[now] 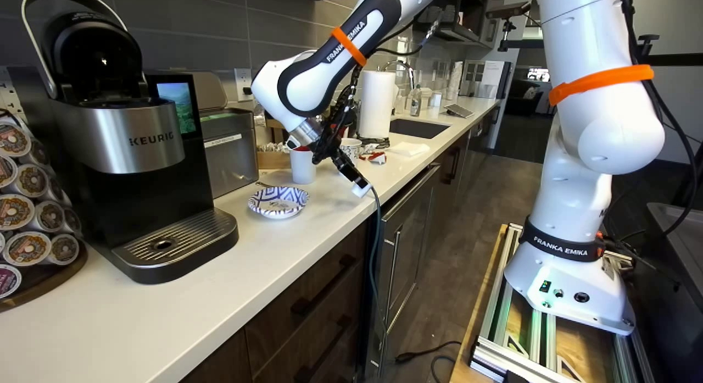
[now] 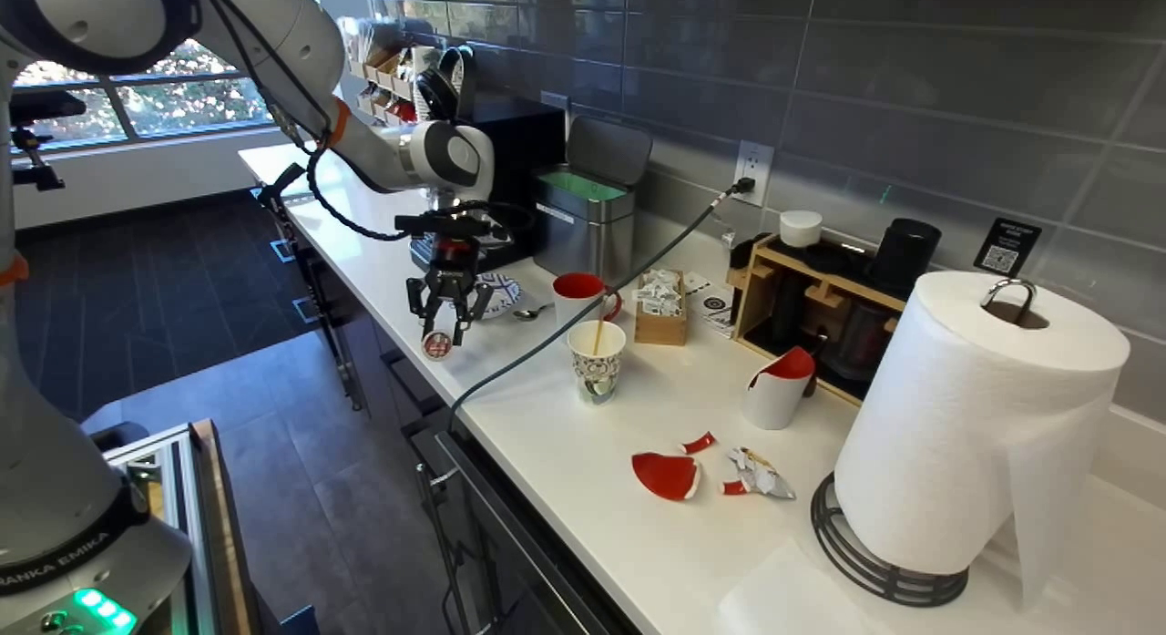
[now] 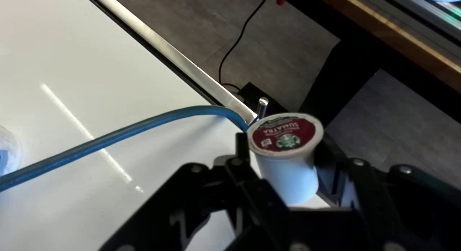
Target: Remove the coffee pod from the bowl and put it on the counter.
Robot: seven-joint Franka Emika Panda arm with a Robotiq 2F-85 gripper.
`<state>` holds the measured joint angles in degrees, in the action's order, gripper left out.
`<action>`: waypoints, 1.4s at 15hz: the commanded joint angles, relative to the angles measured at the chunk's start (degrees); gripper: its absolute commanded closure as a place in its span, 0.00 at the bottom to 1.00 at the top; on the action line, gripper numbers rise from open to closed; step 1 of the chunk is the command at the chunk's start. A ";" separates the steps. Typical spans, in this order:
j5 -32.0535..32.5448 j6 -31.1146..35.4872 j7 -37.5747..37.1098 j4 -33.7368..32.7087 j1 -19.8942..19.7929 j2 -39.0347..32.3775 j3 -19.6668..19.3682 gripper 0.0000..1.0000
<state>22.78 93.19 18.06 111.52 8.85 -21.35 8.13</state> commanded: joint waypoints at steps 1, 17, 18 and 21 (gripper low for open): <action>2.79 -7.59 -2.62 -6.72 1.85 -5.04 -0.30 0.77; 9.61 -15.59 -5.13 -20.89 4.67 -18.22 -1.32 0.77; 9.61 -15.54 -5.15 -21.50 4.70 -18.76 -1.40 0.77; 9.30 -15.61 -5.47 -22.73 4.84 -19.49 -1.52 0.27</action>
<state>31.39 79.56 13.33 91.56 12.78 -38.98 6.99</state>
